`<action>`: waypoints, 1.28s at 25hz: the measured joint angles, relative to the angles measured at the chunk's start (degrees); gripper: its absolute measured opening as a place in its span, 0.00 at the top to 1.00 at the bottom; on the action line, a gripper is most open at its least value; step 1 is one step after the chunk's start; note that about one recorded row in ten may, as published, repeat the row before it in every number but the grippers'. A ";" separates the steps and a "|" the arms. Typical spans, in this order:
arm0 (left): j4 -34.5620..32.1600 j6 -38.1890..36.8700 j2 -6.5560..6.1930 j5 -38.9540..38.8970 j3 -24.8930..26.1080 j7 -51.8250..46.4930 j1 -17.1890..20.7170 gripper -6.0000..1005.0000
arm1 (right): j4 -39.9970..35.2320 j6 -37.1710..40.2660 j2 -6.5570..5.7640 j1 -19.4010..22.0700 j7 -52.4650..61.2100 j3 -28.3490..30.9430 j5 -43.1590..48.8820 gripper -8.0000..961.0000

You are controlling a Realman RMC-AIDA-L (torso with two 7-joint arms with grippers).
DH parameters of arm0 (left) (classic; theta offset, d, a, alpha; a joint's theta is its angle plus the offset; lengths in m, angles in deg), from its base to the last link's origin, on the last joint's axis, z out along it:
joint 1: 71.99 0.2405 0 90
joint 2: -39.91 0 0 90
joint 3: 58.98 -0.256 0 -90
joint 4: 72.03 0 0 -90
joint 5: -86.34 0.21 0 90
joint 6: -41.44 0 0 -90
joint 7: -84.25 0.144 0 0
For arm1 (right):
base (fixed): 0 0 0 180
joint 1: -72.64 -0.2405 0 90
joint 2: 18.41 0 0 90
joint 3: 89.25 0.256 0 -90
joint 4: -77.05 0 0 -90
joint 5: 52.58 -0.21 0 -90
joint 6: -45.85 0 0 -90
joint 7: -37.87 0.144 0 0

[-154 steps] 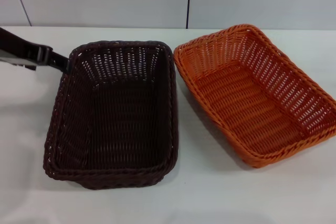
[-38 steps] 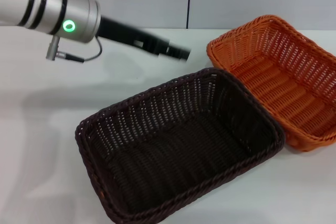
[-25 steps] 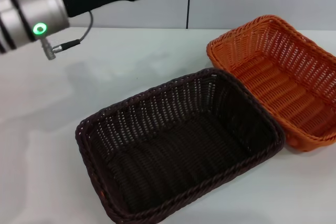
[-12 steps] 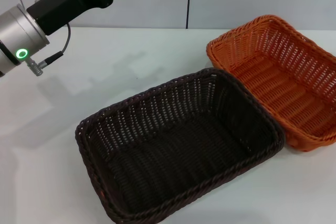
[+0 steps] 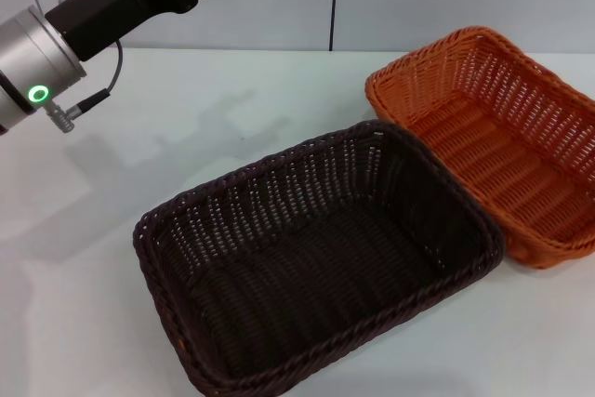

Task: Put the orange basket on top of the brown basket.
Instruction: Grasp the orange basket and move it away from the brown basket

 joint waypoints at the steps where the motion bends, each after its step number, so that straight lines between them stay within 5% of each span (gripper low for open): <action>1: 0.00 0.00 0.00 0.00 0.00 0.00 0.00 0.14 | -0.91 1.85 -0.26 -0.75 1.37 0.14 2.28 0.35; 9: -0.89 -1.15 0.06 -0.07 -0.59 0.10 -1.07 0.14 | -3.19 10.12 -0.34 -5.21 8.40 -2.55 16.47 0.36; 14: -2.19 -2.77 0.13 0.16 -0.66 0.14 -2.13 0.14 | -2.00 9.94 0.50 -5.31 11.88 -7.67 19.11 0.37; 32: -3.72 -5.57 0.21 0.53 -2.93 0.18 -3.95 0.14 | 4.57 5.11 1.54 -4.98 20.60 -7.08 19.59 0.41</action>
